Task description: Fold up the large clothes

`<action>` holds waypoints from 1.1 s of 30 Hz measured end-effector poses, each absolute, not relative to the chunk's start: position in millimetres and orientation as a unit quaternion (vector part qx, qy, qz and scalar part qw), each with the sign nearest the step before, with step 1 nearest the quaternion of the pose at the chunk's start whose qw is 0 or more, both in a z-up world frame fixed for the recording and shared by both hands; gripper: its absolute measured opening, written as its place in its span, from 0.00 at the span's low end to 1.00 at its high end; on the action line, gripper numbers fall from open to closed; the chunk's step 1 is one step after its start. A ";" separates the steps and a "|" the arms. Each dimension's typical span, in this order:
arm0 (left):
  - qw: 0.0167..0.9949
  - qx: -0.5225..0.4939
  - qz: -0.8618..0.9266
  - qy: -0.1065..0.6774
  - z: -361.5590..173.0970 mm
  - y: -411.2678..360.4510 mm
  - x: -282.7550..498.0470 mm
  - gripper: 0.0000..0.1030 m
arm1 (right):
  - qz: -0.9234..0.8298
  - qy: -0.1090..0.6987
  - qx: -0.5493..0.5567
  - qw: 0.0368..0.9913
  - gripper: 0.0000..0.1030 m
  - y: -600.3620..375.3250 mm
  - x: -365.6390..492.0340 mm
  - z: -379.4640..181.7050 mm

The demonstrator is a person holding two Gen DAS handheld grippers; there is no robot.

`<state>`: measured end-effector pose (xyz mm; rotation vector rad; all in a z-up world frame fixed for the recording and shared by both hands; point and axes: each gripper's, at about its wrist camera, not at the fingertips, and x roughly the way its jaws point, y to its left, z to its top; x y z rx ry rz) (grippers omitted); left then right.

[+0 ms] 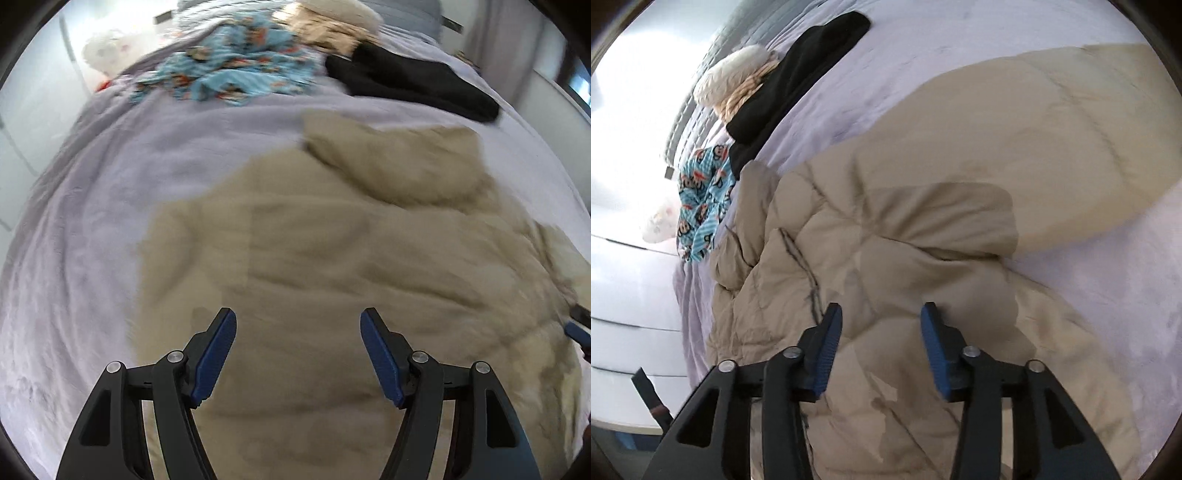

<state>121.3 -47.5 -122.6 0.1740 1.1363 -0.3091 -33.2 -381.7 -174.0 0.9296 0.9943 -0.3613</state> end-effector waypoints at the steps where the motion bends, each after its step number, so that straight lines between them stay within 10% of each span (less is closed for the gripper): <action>1: 0.823 0.084 -0.156 0.540 -123.1 -58.7 113.1 0.69 | -0.167 0.457 0.429 0.761 0.48 -382.2 -36.0 -173.6; 9: 0.788 0.098 -0.212 0.569 -130.6 -132.1 68.1 0.71 | -0.170 0.452 0.447 0.753 0.78 -406.1 -75.6 -170.6; 12: 0.793 0.100 -0.215 0.560 -125.9 -151.9 58.3 1.00 | -0.177 0.446 0.455 0.750 0.80 -420.7 -90.4 -170.7; 33: 0.782 0.133 -0.227 0.565 -128.5 -239.7 32.8 1.00 | -0.263 0.359 0.500 0.743 0.92 -548.4 -169.1 -182.4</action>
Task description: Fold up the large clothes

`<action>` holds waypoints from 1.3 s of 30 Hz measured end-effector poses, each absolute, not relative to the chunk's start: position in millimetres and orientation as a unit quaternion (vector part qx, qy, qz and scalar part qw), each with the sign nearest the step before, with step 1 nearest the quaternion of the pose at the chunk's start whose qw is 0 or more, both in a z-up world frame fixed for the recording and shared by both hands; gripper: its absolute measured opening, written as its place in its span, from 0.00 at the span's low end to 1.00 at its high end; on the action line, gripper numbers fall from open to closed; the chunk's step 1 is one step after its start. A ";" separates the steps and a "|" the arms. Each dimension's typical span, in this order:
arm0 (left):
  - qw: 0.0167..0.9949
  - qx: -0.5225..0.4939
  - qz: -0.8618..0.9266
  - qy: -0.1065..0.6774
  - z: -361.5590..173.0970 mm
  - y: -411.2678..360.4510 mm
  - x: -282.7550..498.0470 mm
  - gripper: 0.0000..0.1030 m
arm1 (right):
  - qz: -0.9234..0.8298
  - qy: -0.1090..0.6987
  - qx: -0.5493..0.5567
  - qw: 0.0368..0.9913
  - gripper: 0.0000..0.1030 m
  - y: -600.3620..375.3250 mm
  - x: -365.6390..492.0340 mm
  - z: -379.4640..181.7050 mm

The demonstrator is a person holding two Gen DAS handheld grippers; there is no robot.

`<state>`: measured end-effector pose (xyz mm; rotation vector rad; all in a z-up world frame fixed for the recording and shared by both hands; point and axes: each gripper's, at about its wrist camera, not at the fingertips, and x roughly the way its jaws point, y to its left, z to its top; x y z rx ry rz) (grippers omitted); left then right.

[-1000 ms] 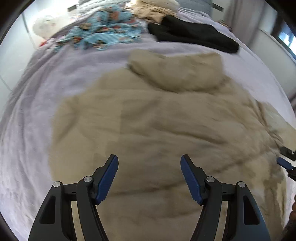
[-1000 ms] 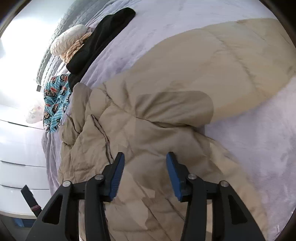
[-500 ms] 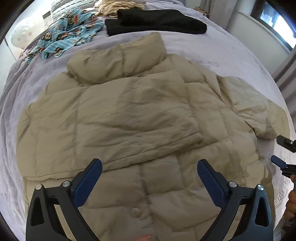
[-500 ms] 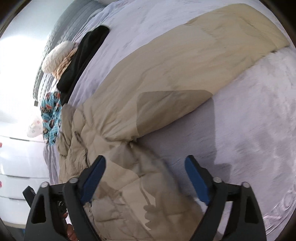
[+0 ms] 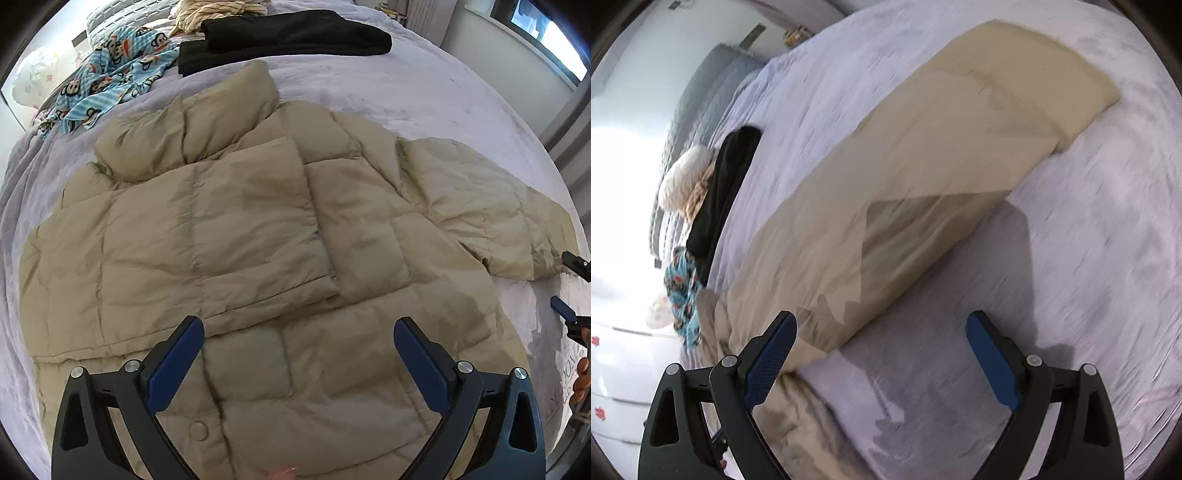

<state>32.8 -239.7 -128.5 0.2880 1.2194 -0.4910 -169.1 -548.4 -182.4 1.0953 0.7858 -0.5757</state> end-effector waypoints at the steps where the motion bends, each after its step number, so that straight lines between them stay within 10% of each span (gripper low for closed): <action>1: 0.781 0.133 -0.227 0.566 -128.8 -242.2 32.8 1.00 | -0.266 0.350 0.507 0.741 0.92 -555.0 -172.4 -183.2; 25: 0.798 0.088 -0.215 0.556 -111.6 -254.7 52.6 1.00 | -0.210 0.178 0.697 0.662 0.91 -674.3 -180.8 -202.9; 27: 0.796 0.075 -0.217 0.559 -110.1 -246.9 56.3 1.00 | -0.205 0.197 0.697 0.658 0.82 -671.5 -165.4 -200.7; 32: 0.814 0.049 -0.203 0.542 -95.8 -210.6 64.4 1.00 | -0.187 0.241 0.667 0.680 0.13 -660.4 -125.2 -185.9; 39: 0.840 0.028 -0.148 0.522 -87.6 -138.7 88.1 1.00 | -0.129 0.312 0.489 0.804 0.12 -588.9 -26.8 -97.6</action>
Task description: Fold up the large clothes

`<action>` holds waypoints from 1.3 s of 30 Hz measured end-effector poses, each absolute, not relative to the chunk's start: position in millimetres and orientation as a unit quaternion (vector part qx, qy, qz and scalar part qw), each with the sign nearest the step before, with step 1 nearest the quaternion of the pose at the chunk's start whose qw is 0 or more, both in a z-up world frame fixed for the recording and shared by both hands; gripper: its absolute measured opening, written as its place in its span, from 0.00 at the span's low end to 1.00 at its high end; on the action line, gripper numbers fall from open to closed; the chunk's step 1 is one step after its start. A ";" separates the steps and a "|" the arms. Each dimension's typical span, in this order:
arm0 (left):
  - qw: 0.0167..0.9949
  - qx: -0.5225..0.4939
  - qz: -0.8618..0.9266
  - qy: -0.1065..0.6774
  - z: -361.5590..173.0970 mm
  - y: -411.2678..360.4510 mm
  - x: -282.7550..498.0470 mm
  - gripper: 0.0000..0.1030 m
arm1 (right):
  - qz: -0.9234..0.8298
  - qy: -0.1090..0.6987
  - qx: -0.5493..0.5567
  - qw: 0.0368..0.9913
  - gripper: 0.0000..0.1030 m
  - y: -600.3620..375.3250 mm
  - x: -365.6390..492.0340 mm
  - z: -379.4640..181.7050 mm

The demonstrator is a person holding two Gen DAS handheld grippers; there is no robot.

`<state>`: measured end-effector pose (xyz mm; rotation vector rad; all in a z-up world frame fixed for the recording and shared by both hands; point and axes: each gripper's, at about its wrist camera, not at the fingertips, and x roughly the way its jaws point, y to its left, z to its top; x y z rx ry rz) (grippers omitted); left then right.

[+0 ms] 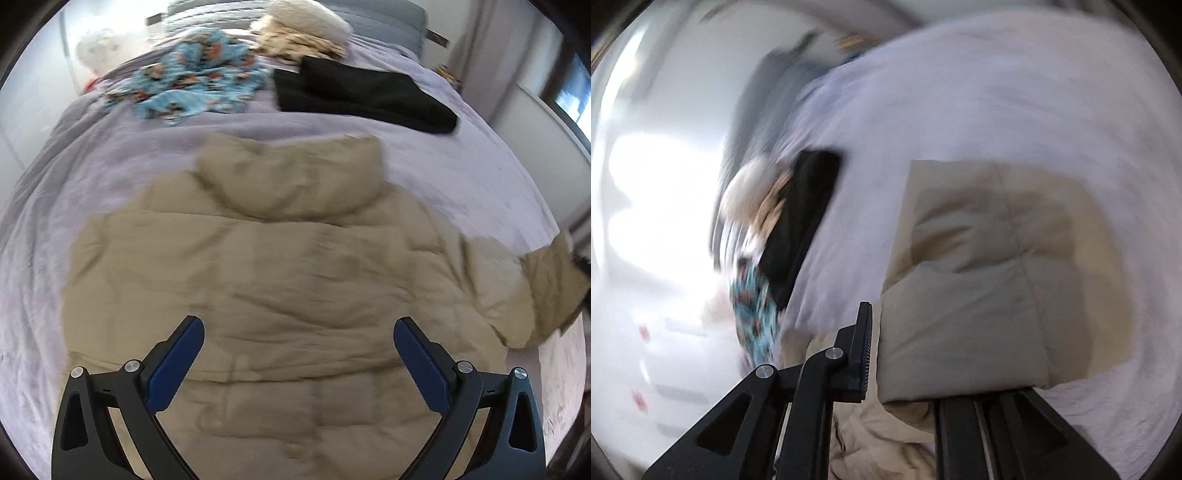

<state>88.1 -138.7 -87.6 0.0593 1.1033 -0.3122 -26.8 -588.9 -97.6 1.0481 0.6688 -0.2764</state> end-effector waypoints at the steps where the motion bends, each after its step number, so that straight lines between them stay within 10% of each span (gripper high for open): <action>1: 0.844 0.024 -0.137 0.519 -87.3 -125.9 92.5 1.00 | -0.116 0.318 0.469 0.816 0.12 -576.4 -16.0 -88.2; 12: 0.867 -0.015 -0.063 0.494 -86.2 -17.4 130.3 1.00 | 0.073 0.408 0.179 0.892 0.12 -298.9 117.9 -62.6; 27: 0.830 -0.032 -0.097 0.549 -141.5 -16.1 129.3 1.00 | 0.031 0.559 0.223 0.798 0.13 -251.7 127.9 -206.4; 30: 0.829 -0.038 -0.109 0.547 -139.9 -23.4 135.7 1.00 | 0.032 0.553 0.265 0.789 0.34 -265.9 116.9 -191.9; 32: 0.829 -0.044 -0.116 0.545 -138.7 -25.2 141.3 1.00 | 0.031 0.529 0.294 0.795 0.71 -278.1 105.3 -177.7; 39: 0.819 -0.102 -0.135 0.548 -141.3 -7.0 166.3 1.00 | -0.046 0.461 0.368 0.806 0.70 -331.2 93.5 -156.5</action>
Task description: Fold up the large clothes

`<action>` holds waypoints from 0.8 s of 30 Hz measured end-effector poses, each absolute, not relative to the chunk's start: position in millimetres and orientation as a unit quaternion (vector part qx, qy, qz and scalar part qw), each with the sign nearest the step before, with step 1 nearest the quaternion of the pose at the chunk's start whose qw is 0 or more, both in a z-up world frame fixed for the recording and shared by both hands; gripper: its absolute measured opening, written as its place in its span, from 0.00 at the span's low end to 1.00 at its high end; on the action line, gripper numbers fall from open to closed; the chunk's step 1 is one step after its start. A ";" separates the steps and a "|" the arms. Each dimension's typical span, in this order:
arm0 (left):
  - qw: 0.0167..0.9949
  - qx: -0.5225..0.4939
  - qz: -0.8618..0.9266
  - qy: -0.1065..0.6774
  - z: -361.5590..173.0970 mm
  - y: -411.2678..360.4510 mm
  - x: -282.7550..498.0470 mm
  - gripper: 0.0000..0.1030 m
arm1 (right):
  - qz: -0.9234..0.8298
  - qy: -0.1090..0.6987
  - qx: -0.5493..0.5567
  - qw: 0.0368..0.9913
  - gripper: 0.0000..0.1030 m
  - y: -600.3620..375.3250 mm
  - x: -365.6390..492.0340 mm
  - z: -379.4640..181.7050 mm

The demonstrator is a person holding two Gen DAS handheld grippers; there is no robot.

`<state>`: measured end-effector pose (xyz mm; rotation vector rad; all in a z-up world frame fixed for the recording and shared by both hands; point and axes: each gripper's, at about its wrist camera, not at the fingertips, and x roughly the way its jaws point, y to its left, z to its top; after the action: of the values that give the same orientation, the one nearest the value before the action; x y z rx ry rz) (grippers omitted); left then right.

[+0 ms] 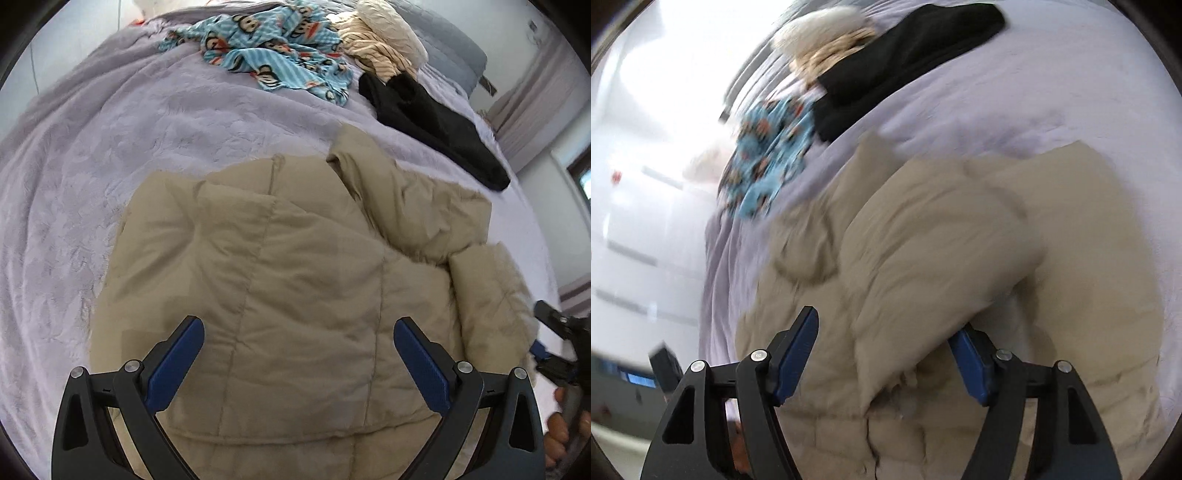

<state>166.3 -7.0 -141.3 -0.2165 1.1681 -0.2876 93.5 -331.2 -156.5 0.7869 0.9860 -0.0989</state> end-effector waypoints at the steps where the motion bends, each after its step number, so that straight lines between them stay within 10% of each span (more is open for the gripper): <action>1: 0.817 -0.114 -0.139 0.548 -141.3 -1.8 169.3 1.00 | -0.049 0.455 0.380 0.804 0.52 -333.7 98.6 -158.6; 2: 0.815 -0.124 -0.142 0.547 -141.0 3.3 171.1 1.00 | -0.052 0.451 0.388 0.802 0.20 -335.0 104.6 -160.3; 3: 0.813 -0.134 -0.149 0.547 -140.4 8.2 173.1 1.00 | -0.052 0.452 0.383 0.804 0.13 -332.1 110.4 -159.5; 10: 0.746 -0.287 -0.255 0.545 -146.2 45.1 180.4 1.00 | 0.077 0.469 0.214 0.854 0.13 -221.9 145.0 -134.6; 12: 0.728 -0.314 -0.273 0.545 -150.1 48.5 182.4 1.00 | 0.103 0.495 0.162 0.847 0.17 -185.9 148.2 -142.7; 16: 0.698 -0.348 -0.298 0.550 -158.4 44.5 185.0 1.00 | 0.132 0.544 0.133 0.818 0.67 -153.3 139.6 -166.4; 24: 0.692 -0.280 -0.303 0.592 -171.4 -7.5 190.8 1.00 | 0.101 0.552 0.209 0.801 0.69 -218.0 78.9 -169.9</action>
<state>190.8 -7.5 -171.4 -0.6251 1.3228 -0.6775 78.9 -218.0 -169.9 0.4483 1.1840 0.2158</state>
